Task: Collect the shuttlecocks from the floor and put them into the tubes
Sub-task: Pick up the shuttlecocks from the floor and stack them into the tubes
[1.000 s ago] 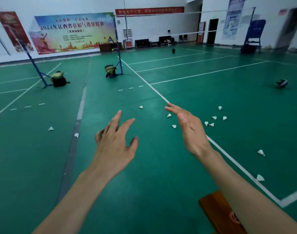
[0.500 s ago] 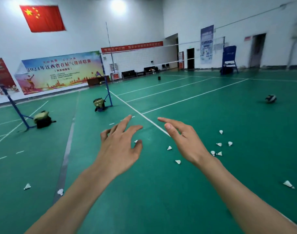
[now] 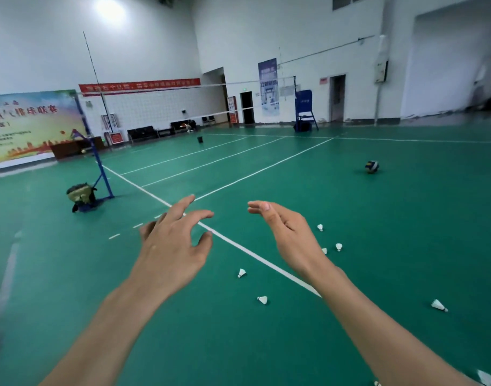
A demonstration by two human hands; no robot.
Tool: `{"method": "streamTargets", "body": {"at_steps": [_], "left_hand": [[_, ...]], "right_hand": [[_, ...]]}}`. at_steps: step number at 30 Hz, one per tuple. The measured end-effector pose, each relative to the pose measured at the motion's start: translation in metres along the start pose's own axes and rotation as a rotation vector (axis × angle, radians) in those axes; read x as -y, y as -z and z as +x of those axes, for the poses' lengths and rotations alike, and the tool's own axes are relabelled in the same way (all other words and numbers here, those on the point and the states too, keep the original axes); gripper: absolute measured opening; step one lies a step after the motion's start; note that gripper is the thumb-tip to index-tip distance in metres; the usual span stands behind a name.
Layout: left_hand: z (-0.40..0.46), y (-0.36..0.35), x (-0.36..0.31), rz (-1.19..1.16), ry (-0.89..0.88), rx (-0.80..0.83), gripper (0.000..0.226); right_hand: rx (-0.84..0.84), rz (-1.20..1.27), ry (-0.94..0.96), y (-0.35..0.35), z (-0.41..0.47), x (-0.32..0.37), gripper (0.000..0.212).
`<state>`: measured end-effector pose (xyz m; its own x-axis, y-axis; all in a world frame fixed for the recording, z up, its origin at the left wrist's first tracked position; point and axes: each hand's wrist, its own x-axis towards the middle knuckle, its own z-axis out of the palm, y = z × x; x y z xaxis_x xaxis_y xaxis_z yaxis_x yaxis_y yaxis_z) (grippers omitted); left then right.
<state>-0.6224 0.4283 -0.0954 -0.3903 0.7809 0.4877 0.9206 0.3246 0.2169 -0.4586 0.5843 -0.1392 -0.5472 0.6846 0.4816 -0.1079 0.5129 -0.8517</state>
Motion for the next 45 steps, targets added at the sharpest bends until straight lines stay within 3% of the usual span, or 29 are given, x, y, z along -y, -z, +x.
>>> {"method": "streamTargets", "body": {"at_steps": [8,18,22,31,37,39,45], "left_hand": [[0.182,-0.091,0.098,-0.070,-0.055,0.143,0.035],[0.416,-0.257,0.117,-0.128,-0.048,0.232,0.035],[0.482,-0.293,0.117,-0.148,-0.042,0.278,0.033],[0.601,-0.407,0.148,-0.124,-0.035,0.363,0.031],[0.685,-0.512,0.184,-0.267,-0.054,0.326,0.034],[0.712,-0.548,0.194,-0.301,-0.067,0.344,0.037],[0.823,-0.672,0.213,-0.488,0.017,0.355,0.065]], "right_hand": [[-0.122,-0.100,-0.119,-0.039,0.151,-0.091,0.054],[-0.197,-0.144,-0.208,0.015,0.352,-0.266,0.053],[-0.222,-0.118,-0.228,0.037,0.403,-0.309,0.051],[-0.112,-0.078,-0.304,0.054,0.523,-0.429,0.061],[-0.023,-0.096,-0.356,0.043,0.604,-0.527,0.034],[0.020,-0.115,-0.376,0.039,0.624,-0.561,0.034],[0.082,-0.212,-0.489,0.046,0.705,-0.675,0.033]]}}
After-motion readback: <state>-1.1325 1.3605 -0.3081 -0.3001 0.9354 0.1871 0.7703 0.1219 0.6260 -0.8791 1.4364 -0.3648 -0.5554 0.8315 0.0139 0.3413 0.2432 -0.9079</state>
